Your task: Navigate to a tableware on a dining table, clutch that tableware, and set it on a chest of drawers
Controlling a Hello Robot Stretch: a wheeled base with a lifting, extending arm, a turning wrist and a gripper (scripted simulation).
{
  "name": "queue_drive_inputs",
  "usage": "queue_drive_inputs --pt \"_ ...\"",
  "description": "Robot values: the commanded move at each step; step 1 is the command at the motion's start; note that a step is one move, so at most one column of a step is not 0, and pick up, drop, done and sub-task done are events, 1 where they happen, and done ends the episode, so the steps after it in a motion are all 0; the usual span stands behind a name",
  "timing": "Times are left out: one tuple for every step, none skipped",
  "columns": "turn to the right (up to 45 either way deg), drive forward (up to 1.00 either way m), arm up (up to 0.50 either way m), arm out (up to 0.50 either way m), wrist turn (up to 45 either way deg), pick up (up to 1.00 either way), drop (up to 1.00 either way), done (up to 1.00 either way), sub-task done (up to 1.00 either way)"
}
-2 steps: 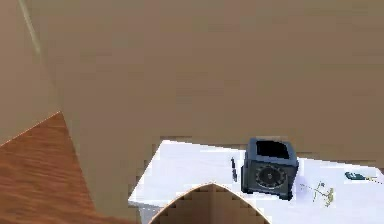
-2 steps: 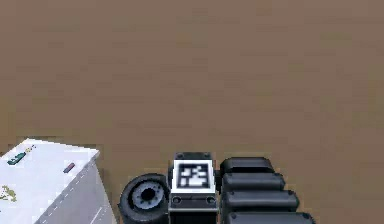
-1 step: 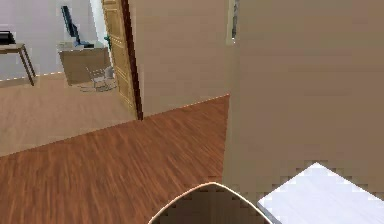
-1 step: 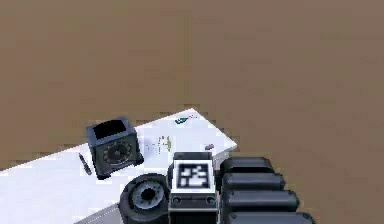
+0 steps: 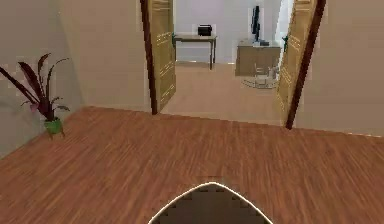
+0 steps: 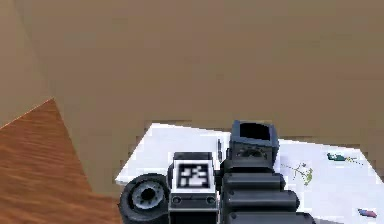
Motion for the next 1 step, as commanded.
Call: queue_drive_inputs --pt "45.0 0.0 0.0 0.0 0.0 0.0 0.0 0.0 0.0"
